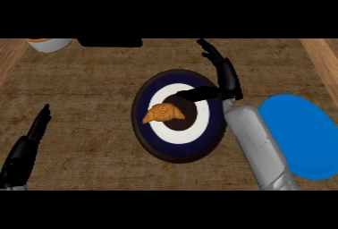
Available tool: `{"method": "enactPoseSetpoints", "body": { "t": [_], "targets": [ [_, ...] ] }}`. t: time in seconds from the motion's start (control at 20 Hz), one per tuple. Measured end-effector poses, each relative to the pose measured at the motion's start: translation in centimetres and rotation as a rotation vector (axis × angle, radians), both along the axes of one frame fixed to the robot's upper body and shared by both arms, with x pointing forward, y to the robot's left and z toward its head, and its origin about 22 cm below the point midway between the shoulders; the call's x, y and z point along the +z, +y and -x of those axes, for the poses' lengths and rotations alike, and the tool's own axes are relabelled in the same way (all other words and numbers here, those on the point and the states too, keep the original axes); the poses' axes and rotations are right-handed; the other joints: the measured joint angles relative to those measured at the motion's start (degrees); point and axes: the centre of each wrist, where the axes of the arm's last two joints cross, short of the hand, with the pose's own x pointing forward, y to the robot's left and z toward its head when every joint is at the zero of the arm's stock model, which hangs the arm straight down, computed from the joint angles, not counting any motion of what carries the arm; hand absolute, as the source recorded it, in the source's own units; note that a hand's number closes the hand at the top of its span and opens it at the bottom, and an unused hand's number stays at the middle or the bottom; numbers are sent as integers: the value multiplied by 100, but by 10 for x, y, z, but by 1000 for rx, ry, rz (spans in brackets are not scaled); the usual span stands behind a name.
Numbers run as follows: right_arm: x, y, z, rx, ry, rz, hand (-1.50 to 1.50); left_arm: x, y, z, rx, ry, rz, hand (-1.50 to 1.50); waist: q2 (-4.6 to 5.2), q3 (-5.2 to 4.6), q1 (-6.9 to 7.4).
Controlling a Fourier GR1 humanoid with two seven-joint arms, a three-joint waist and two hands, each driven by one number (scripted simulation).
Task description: Pick the croissant from the plate and place it in the plate
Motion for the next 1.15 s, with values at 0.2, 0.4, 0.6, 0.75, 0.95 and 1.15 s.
{"method": "enactPoseSetpoints", "body": {
  "t": [0.2,0.4,0.6,0.75,0.95,1.15],
  "targets": [
    [-3,-42,-5,-75,12,-127,-150,1,-2,0,-1,0,3,0,5,2,-17],
    [-10,-98,-5,-96,-9,-264,-150,2,-1,-4,3,-2,0,0,11,4,-28],
    [-24,-153,-3,-97,-50,-337,-150,0,-4,-5,-4,2,-1,0,24,5,4],
    [-44,-184,6,-93,-83,-346,-150,1,-3,-3,-8,-5,3,0,27,5,29],
    [-51,-225,11,-80,-119,-332,-150,-1,-6,-8,-19,-5,3,0,39,6,58],
    [-57,-255,17,-84,-121,-324,-150,-3,-9,-4,-20,-9,1,0,49,10,99]
  ]
}}
